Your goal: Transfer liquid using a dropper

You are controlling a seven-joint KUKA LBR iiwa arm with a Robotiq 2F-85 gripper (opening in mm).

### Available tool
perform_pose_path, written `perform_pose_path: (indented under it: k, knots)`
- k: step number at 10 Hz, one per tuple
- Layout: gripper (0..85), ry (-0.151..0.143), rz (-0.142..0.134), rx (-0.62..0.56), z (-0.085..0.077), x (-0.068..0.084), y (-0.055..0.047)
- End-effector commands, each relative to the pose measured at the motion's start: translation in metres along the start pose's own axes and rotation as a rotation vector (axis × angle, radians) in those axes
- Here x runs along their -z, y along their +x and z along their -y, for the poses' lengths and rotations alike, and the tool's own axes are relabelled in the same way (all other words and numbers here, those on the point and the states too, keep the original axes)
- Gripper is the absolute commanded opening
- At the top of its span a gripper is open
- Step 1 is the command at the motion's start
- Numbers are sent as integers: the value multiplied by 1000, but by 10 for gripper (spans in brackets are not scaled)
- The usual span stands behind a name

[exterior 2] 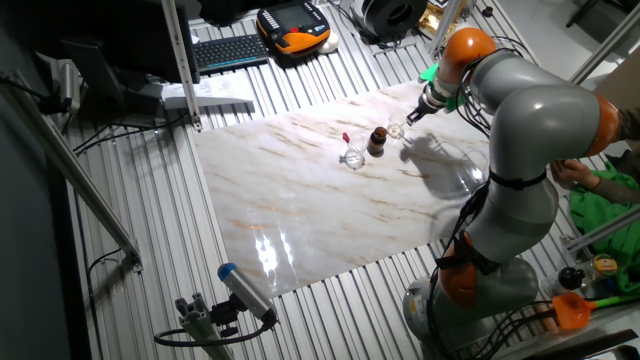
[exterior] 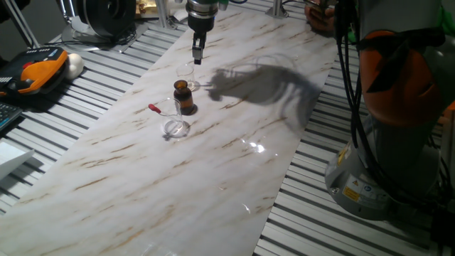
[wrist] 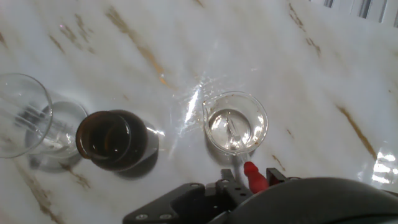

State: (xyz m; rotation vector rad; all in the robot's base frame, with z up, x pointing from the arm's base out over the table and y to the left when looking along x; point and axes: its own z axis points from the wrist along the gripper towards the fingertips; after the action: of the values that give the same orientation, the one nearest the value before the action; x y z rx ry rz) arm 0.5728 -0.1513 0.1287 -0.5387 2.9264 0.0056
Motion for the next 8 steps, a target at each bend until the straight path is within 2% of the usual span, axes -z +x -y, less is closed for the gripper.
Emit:
perform_pose_path:
  k: [1, 6, 7, 8]
  knots:
    - [340, 1, 2, -1, 0, 0, 0]
    - [340, 4, 15, 6, 1, -2, -3]
    - [170, 2, 9, 9, 1, -1, -3]
    - [170, 0, 5, 11, 1, -1, -3]
